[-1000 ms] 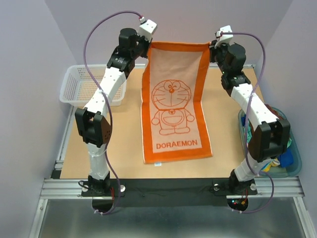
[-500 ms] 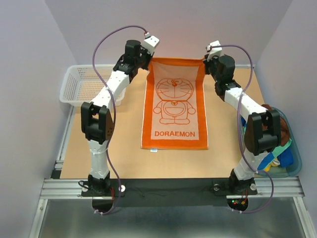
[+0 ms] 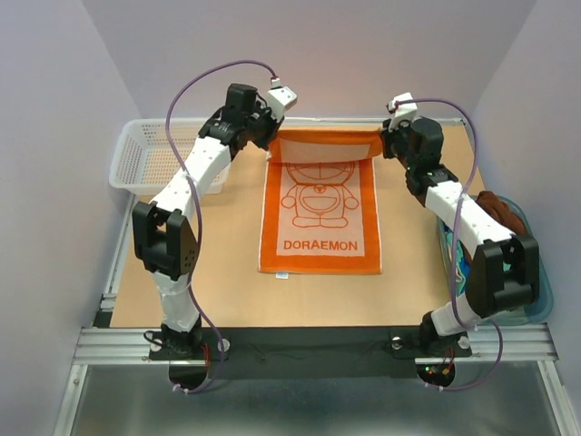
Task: Fold and stack the towels
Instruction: Fold the towel
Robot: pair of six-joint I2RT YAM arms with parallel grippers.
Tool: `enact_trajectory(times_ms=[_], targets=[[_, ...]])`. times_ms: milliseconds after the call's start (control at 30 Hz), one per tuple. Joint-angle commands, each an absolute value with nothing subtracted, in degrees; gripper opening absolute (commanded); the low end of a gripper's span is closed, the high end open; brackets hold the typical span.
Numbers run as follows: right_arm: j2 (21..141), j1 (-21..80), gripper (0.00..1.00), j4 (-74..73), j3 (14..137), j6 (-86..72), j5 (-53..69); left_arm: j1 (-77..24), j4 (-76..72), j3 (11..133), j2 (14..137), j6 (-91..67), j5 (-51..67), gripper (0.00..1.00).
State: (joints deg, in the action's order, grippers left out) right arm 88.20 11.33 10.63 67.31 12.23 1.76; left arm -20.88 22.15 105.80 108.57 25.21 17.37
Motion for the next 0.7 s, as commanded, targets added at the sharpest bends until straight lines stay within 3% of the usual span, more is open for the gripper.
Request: enact_trajectory(times_ms=[0,300,667], targets=[[83.85,10.37,0.00,6.86,65.30,9.59,-1.06,-20.83,26.19,100.38,102.57,23.56,14.50,0.00],[78.23,10.37,0.01,-2.10,59.33,-2.61,-0.35,-22.94,29.62,90.71,99.32,18.02,8.70,0.00],[72.43,10.37,0.01,-8.00,57.04,-5.36,-2.55,-25.22,28.83,86.75,90.27,20.39,7.82,0.00]])
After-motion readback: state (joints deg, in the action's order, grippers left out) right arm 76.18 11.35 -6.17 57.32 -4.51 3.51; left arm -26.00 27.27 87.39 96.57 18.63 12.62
